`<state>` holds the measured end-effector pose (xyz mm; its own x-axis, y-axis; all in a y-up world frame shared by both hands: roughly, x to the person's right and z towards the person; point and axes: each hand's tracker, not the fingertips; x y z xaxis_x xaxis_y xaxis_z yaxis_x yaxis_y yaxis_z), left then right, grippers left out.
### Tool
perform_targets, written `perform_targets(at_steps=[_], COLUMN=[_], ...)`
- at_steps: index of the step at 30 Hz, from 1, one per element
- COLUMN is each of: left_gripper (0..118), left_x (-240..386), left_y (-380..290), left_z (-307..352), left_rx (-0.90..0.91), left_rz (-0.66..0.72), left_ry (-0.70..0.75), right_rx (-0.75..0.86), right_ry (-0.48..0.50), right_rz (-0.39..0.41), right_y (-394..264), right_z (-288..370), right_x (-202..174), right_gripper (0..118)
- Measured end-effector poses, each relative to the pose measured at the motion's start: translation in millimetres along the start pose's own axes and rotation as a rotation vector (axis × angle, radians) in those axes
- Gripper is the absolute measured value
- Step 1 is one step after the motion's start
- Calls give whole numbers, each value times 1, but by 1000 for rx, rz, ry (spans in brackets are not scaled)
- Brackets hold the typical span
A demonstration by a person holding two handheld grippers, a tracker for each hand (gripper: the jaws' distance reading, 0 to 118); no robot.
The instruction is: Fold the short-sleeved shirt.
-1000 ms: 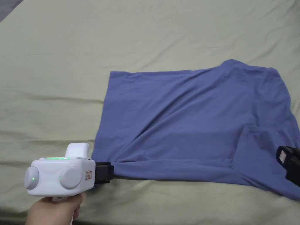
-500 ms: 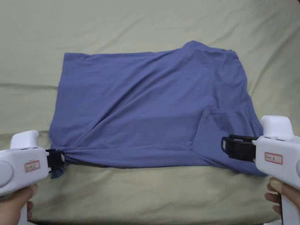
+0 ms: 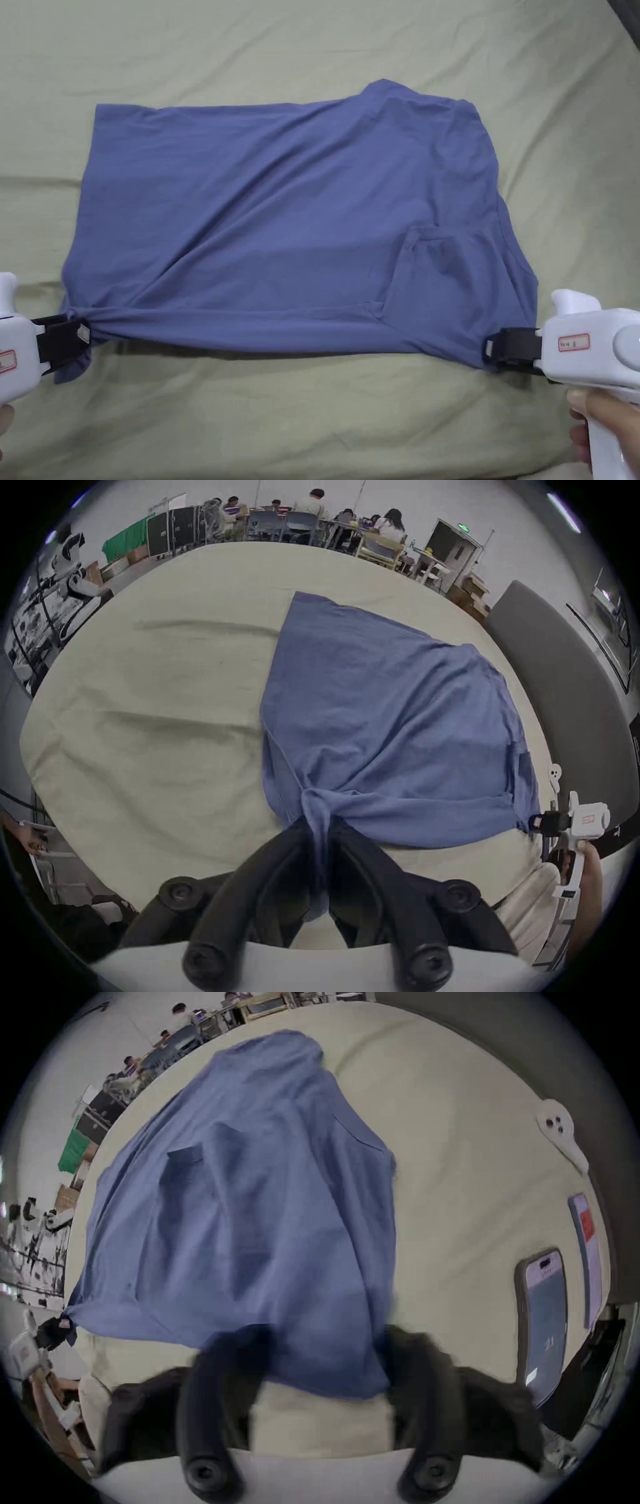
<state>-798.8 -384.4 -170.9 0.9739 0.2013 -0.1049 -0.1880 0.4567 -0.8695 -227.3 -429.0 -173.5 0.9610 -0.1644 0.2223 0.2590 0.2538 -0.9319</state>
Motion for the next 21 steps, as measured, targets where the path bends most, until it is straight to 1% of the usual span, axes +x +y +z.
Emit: perform_targets(at_steps=[1, 2, 3, 4, 6, 7, 8, 9, 11, 15, 17, 18, 21], left_gripper=[6, 6, 6, 6, 6, 6, 6, 6, 6, 6, 6, 6, 6], left_x=[-1, -1, -2, -3, -3, -2, -2, -1, 2, 11, 15, 16, 16], left_y=[0, 0, 1, 2, 5, 7, 9, 12, 23, 56, 81, 93, 129], left_z=[-1, 0, 0, 1, 1, 1, 2, 3, 4, -3, -13, -19, -43], left_rx=[-2, -4, -5, -4, -4, -3, 1, 8, 17, 43, 64, 69, 84], left_rz=[4, 8, 11, 14, 16, 20, 25, 32, 45, 40, 31, 31, 67], left_ry=[0, 0, -1, -3, -5, -3, -3, -5, -15, -24, -25, -27, -22], right_rx=[43, 65, 80, 101, 165, 187, 193, 226, 267, 309, 337, 344, 357], right_ry=[32, 87, 148, 158, 112, 113, 125, 131, 148, 148, 127, 116, 30], right_rz=[0, 13, 5, -31, -10, -2, -8, -30, -35, -14, 12, 37, 115], right_y=[-2, -3, -1, 2, 7, 8, 12, 18, 32, 81, 112, 128, 171], right_z=[5, 10, 14, 20, 31, 37, 42, 47, 56, 57, 53, 47, 22], right_x=[0, 0, 3, 4, 0, -4, -6, -9, -14, -32, -44, -50, -68], right_gripper=[46, 26, 14, 14, 13, 13, 13, 13, 13, 13, 13, 13, 13])
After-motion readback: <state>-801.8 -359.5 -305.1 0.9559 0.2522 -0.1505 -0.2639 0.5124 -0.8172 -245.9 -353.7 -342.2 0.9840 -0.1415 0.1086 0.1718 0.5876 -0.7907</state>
